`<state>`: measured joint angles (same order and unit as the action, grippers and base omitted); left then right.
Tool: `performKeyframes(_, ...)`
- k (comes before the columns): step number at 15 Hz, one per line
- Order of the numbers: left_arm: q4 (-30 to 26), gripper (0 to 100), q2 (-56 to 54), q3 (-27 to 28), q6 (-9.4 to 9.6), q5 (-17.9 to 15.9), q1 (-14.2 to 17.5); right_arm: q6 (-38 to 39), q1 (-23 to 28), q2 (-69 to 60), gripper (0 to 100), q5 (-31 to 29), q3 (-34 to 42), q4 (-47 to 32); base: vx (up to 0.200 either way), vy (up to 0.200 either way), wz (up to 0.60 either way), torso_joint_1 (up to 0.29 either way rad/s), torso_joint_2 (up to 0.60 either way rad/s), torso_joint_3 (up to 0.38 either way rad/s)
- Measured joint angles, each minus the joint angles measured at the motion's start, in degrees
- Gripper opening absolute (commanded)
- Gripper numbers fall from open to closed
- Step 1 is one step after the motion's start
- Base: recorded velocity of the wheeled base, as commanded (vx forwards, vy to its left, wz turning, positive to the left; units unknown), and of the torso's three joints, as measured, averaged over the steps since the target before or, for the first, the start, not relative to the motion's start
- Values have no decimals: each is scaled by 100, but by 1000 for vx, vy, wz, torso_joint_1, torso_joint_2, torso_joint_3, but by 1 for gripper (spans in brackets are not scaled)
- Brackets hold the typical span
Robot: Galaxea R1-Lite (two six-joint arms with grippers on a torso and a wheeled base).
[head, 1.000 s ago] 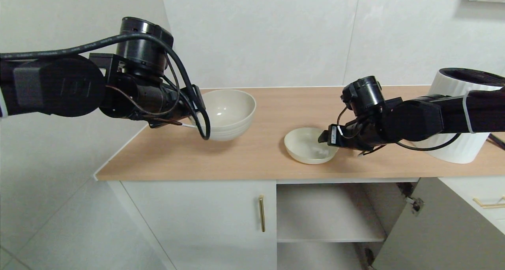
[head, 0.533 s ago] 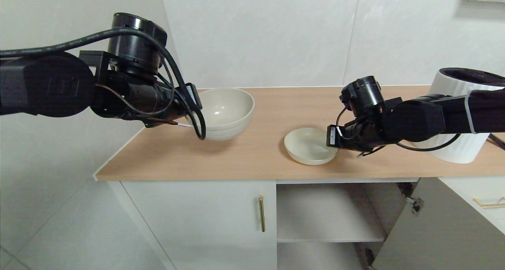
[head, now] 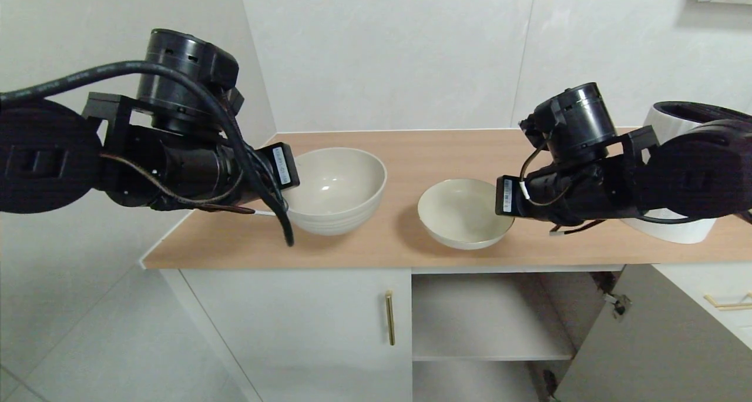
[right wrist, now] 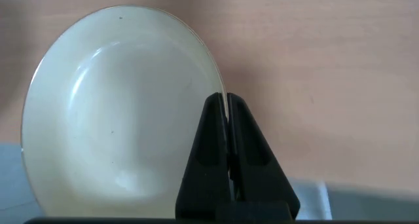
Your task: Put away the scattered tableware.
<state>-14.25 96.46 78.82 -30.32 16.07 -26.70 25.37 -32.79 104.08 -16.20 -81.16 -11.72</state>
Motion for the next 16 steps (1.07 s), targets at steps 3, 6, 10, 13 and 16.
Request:
performKeyframes(3,7,0,-101,-219,-9,35,-83,128,-144,-296,0,-255,239,6,0,0,0,0,0,0)
performKeyframes(6,11,0,-254,-361,-17,38,-102,129,-183,-450,0,-266,394,6,-133,0,0,3,2,2)
performKeyframes(10,0,0,-339,-396,-13,33,-108,115,-212,-660,0,-257,625,-18,-50,0,0,1,1,-1)
performKeyframes(13,-13,0,-391,-400,16,38,-87,117,-345,-909,0,-262,986,-29,0,0,0,0,0,0)
performKeyframes(16,-72,0,-503,-494,191,27,-94,145,-417,-1081,0,-260,1345,-18,0,0,0,0,0,0)
